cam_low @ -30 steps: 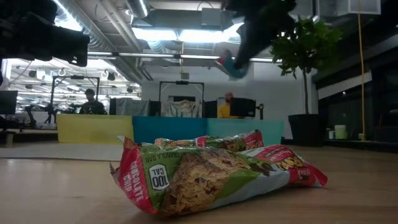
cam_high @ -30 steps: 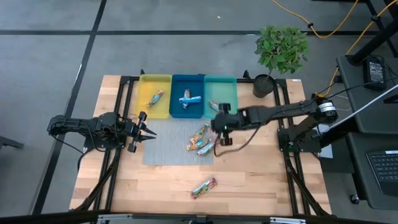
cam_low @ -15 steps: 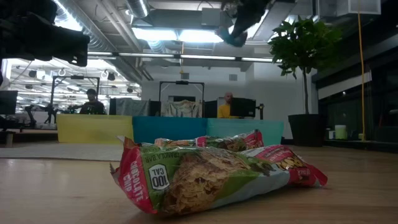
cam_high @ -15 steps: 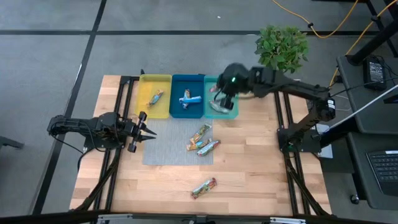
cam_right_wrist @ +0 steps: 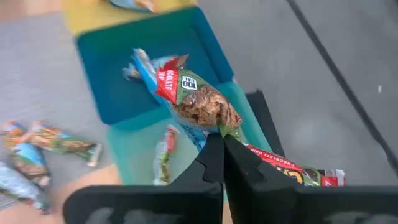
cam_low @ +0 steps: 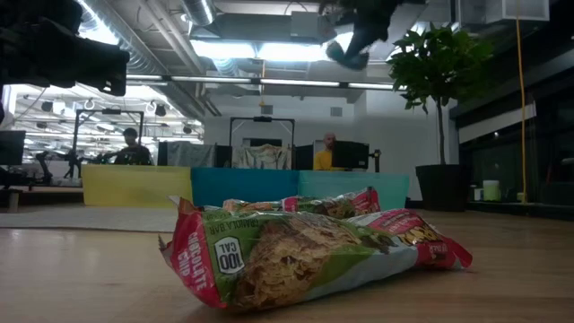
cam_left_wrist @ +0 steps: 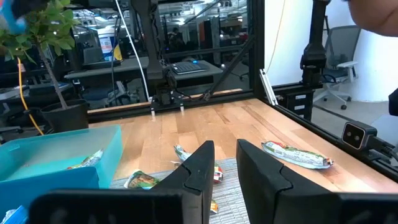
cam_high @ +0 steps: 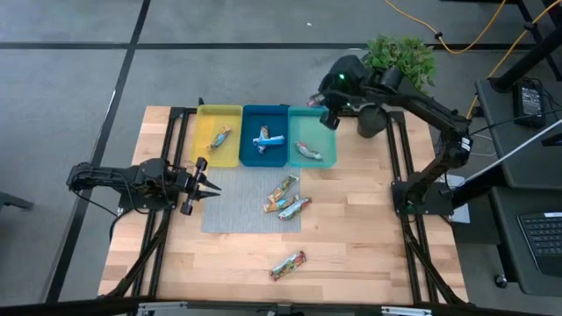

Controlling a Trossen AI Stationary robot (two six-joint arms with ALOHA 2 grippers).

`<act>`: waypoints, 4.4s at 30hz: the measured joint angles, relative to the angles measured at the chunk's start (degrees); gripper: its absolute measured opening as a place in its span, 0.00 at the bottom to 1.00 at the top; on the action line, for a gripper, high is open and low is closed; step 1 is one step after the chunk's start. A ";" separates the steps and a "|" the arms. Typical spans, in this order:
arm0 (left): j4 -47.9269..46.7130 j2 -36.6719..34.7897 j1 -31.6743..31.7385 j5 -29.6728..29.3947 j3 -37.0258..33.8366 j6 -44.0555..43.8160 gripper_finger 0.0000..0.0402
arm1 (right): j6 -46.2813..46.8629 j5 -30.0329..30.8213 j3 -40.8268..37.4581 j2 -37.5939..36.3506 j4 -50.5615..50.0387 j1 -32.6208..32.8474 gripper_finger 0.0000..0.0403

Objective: Pick and place Granola Bars by type
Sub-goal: Put the red granola bar into the light blue bin

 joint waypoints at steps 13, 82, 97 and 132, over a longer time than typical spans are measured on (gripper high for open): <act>0.01 0.00 0.00 -0.01 0.00 -0.01 0.16 | -4.47 -3.29 -0.08 12.48 -0.33 -6.79 0.01; 0.01 0.01 0.00 0.00 0.00 0.01 0.16 | 6.18 -1.37 -0.14 21.91 -4.29 24.71 0.26; 0.01 0.01 0.00 0.00 0.00 0.01 0.15 | 13.39 3.41 -0.14 21.91 -6.39 45.66 0.24; 0.00 0.00 0.00 -0.01 -0.01 0.01 0.15 | 10.06 6.39 -23.23 21.84 14.45 40.61 0.65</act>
